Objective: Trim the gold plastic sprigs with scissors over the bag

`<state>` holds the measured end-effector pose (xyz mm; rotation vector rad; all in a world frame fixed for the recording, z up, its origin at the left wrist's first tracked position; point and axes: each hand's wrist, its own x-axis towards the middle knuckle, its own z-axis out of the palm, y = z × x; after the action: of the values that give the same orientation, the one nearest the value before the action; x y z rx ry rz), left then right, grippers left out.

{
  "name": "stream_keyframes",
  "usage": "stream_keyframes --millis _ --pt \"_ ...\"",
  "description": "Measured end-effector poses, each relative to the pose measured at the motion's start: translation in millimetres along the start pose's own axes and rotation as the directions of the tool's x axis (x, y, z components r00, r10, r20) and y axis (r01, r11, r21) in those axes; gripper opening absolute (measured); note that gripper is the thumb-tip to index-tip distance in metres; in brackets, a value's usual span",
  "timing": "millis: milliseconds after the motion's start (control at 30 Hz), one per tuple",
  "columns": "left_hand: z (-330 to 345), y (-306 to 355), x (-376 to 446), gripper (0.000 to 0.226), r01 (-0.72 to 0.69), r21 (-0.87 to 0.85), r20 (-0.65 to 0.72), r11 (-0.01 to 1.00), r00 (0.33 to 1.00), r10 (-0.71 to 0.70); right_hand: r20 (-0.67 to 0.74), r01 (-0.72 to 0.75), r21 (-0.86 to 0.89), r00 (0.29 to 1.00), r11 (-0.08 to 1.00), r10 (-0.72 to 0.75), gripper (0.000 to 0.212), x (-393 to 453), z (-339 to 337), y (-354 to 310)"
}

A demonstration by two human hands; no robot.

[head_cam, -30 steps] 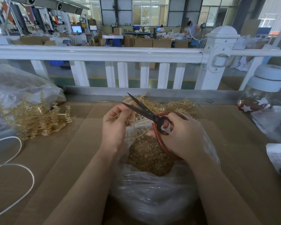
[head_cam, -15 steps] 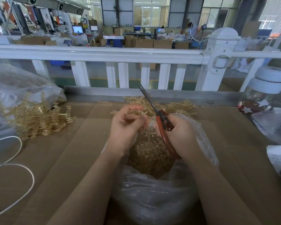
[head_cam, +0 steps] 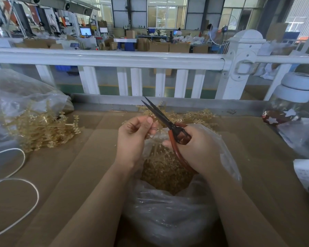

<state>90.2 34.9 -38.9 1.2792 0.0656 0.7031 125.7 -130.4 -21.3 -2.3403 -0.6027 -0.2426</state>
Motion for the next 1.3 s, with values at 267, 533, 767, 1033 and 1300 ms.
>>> stream_keyframes --millis 267,533,767,1033,1300 --pt "-4 0 2 0.015 -0.042 -0.011 -0.032 0.999 0.999 0.042 -0.017 0.092 -0.169 0.995 0.981 -0.096 0.054 -5 -4 -4" --pt "-5 1 2 0.010 -0.002 -0.064 -0.025 0.998 1.000 0.000 0.020 0.092 -0.211 0.996 0.973 -0.090 0.055 -2 -1 -1" --pt "-5 3 1 0.012 -0.006 -0.058 0.007 0.998 1.000 0.007 -0.032 0.124 -0.269 0.990 0.955 -0.138 0.051 -4 2 1" --pt "-8 2 2 0.015 0.004 -0.043 0.025 0.999 1.000 -0.003 -0.166 0.152 -0.221 0.967 0.963 -0.191 0.067 -1 14 10" --pt "-6 3 0 0.013 0.031 -0.105 0.005 0.994 1.000 -0.030 -0.189 0.148 -0.229 0.963 0.962 -0.193 0.040 0 17 14"
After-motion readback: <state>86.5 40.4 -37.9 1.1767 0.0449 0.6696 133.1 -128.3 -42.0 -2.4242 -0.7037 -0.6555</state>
